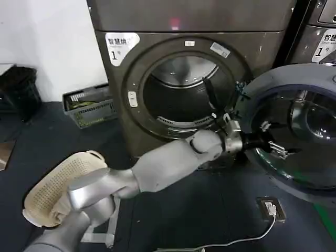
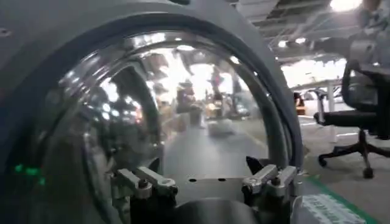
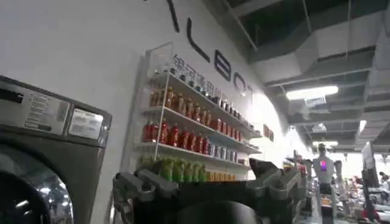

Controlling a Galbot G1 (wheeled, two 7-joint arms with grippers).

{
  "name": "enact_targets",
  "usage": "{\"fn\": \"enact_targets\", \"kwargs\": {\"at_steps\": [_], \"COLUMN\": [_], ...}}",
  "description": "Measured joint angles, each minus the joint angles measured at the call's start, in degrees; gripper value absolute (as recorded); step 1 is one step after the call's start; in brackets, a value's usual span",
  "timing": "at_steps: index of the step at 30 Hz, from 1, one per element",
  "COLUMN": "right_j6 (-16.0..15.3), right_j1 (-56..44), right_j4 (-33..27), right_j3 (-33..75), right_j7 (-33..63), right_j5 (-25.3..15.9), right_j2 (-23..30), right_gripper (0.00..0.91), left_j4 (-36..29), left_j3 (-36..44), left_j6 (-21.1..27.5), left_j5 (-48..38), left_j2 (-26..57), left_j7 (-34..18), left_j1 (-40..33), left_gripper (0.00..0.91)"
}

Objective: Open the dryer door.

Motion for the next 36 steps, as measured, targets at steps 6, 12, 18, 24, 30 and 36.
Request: {"fn": "enact_targets", "kwargs": {"at_steps": [6, 12, 18, 24, 30, 36], "right_j6": [0.01, 0.11, 0.38, 0.53, 0.67, 0.67], "right_j1": [0.08, 0.19, 0.23, -0.07, -0.61, -0.60], "right_j4": [-0.32, -0.45, -0.93, -1.08, -1.02, -0.66], "right_j3": [0.27, 0.14, 0.04, 0.38, 0.82, 0.59], "right_j7": [0.02, -0.07, -0.17, -0.30, -0.43, -0.51], "right_j5": [-0.08, -0.10, -0.09, -0.06, 0.03, 0.03], "right_j2": [-0.87, -0.99, -0.97, -0.78, -0.64, -0.51], "right_gripper": [0.907, 0.907, 0.907, 0.907, 0.907, 0.907], "left_j4": [2.82, 4.08, 4.25, 5.06, 5.73, 4.22], "left_j3": [-0.74, -0.85, -0.73, -0.75, -0.82, -1.03], "left_j6": [-0.52, -0.76, -0.81, -1.12, -1.46, -1.56], "left_j5": [0.88, 1.78, 2.49, 2.97, 3.12, 2.43], "left_j2": [0.02, 0.01, -0.01, 0.01, 0.01, 0.01], "left_j7": [-0.22, -0.82, -1.66, -2.32, -2.32, -1.79], "left_j1": [-0.12, -0.10, -0.08, -0.07, 0.21, 0.61], "left_gripper": [0.907, 0.907, 0.907, 0.907, 0.907, 0.907]}}
